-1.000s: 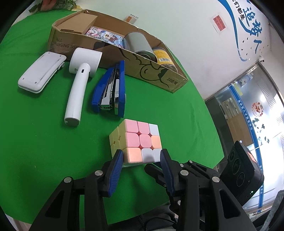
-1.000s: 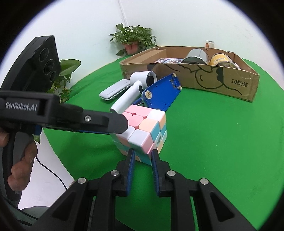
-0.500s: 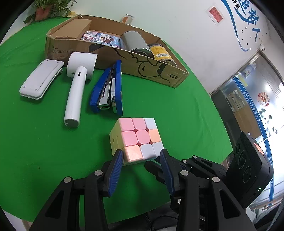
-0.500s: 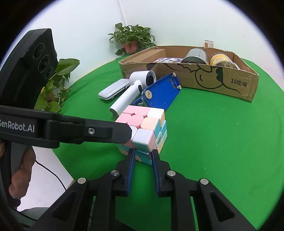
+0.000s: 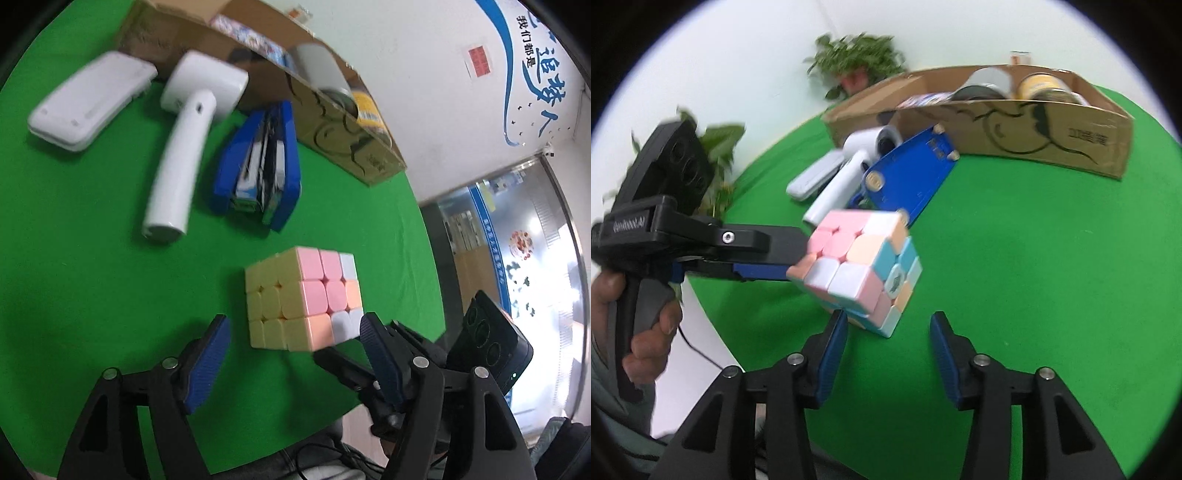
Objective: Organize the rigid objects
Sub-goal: 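Lift the Rubik's cube with the left gripper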
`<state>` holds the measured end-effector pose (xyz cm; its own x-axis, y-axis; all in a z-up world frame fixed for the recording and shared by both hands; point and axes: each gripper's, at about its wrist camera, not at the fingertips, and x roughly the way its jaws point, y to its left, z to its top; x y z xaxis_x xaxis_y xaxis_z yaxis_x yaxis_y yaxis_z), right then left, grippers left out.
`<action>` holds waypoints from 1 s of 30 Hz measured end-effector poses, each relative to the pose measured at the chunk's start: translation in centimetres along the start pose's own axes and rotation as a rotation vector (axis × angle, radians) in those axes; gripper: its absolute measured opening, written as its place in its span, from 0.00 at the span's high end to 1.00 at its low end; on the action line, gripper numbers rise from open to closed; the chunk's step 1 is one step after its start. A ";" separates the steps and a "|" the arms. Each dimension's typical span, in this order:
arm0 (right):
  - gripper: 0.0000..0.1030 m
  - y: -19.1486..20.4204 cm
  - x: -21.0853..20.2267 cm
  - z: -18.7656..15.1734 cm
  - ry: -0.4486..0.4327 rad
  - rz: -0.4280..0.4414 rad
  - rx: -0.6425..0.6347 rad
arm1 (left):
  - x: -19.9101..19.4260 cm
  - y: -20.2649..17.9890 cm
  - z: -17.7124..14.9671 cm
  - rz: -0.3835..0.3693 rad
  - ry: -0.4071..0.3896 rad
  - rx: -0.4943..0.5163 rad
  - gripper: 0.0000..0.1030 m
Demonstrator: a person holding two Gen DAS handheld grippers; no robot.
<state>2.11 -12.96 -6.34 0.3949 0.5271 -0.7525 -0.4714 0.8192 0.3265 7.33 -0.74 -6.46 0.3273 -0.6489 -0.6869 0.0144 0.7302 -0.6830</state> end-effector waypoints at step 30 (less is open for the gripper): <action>0.56 5.4 -0.9 4.0 -0.152 -0.158 -0.222 | -5.0 -4.1 1.9 -0.001 -0.201 0.156 0.43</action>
<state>2.37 -8.14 -1.64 0.5826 0.4382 -0.6845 -0.5485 0.8335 0.0668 7.39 -0.05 0.25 0.5085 -0.6056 -0.6121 0.1556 0.7638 -0.6265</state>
